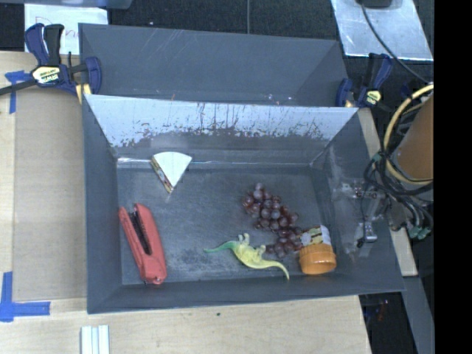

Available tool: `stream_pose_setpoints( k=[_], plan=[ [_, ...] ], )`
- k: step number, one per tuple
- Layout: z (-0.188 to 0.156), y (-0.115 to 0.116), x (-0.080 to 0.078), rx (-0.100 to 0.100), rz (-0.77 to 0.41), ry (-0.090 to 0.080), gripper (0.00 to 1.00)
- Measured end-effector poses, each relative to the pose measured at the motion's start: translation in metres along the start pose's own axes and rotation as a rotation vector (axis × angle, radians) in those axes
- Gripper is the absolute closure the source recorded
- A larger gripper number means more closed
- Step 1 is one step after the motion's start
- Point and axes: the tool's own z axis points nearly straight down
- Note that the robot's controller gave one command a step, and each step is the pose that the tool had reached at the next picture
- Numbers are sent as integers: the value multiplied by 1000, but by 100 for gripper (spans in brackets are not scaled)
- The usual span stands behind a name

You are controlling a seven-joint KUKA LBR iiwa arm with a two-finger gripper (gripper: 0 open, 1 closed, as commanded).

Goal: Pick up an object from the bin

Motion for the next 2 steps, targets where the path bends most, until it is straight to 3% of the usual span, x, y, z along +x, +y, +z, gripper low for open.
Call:
stream_pose_setpoints(
  k=[1, 2],
  plan=[
    [-4, 1, -2, 2, -4, -9, 0],
    [55, -8, 0, 3, -164, -11, 0]
  ],
)
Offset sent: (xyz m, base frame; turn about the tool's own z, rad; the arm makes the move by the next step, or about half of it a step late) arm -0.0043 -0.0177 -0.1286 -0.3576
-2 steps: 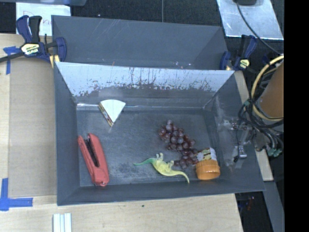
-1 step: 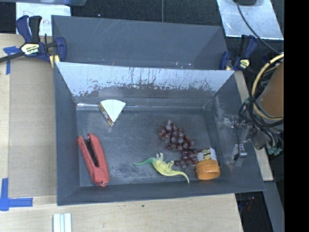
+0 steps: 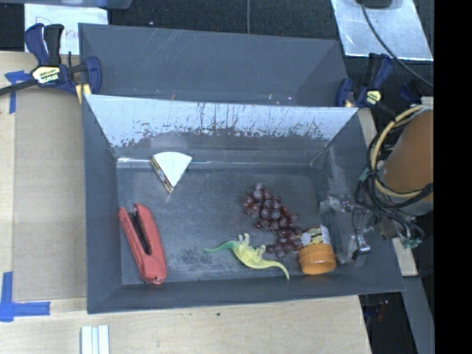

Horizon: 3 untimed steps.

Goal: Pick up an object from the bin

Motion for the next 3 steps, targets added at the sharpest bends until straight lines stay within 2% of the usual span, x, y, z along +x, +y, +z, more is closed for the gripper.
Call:
stream_pose_setpoints(
  k=[1, 2, 3],
  plan=[
    [25, -3, -2, 0, -138, 1, 0],
    [32, -5, -1, 0, -591, -1, 0],
    [74, 0, -7, -9, -544, -6, 0]
  ],
)
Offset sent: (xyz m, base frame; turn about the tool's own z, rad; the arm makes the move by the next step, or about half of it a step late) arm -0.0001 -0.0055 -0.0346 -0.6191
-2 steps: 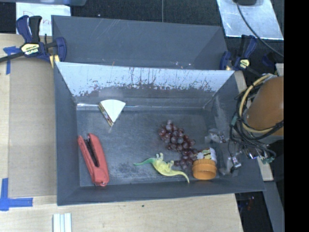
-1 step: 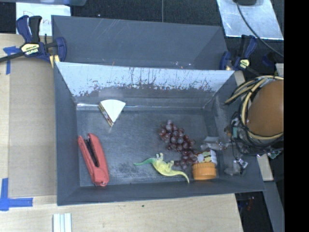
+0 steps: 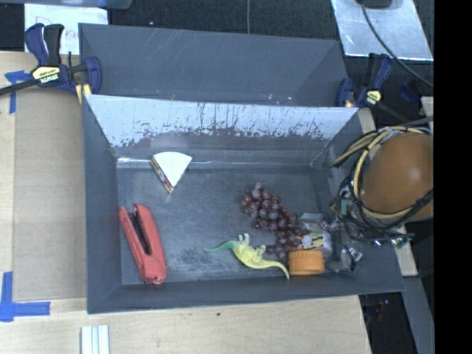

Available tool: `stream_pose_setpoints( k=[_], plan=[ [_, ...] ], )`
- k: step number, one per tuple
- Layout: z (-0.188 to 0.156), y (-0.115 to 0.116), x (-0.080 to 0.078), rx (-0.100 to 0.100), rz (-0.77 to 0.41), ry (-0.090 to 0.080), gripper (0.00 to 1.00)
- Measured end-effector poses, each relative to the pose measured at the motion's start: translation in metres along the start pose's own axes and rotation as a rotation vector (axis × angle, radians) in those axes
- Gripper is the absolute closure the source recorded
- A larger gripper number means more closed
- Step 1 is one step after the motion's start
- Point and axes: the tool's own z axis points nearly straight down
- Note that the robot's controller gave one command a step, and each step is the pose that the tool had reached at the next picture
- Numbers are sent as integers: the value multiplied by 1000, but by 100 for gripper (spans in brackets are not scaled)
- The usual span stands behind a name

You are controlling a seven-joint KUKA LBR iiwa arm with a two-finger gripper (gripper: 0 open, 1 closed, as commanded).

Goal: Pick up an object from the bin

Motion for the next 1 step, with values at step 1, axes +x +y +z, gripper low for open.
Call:
stream_pose_setpoints(
  k=[1],
  plan=[
    [-2, 13, -6, 7, -310, 3, 100]
  ],
)
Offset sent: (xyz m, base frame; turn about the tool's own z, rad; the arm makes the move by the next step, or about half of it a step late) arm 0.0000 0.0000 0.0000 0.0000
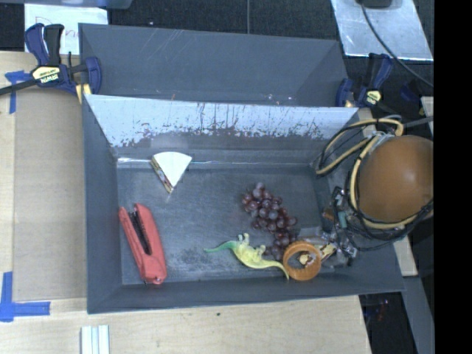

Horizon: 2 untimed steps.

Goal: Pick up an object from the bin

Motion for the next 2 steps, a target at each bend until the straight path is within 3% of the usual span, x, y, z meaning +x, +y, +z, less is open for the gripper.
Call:
stream_pose_setpoints(
  k=[2],
  plan=[
    [-14, 0, 1, 2, 1, -1, 100]
  ],
)
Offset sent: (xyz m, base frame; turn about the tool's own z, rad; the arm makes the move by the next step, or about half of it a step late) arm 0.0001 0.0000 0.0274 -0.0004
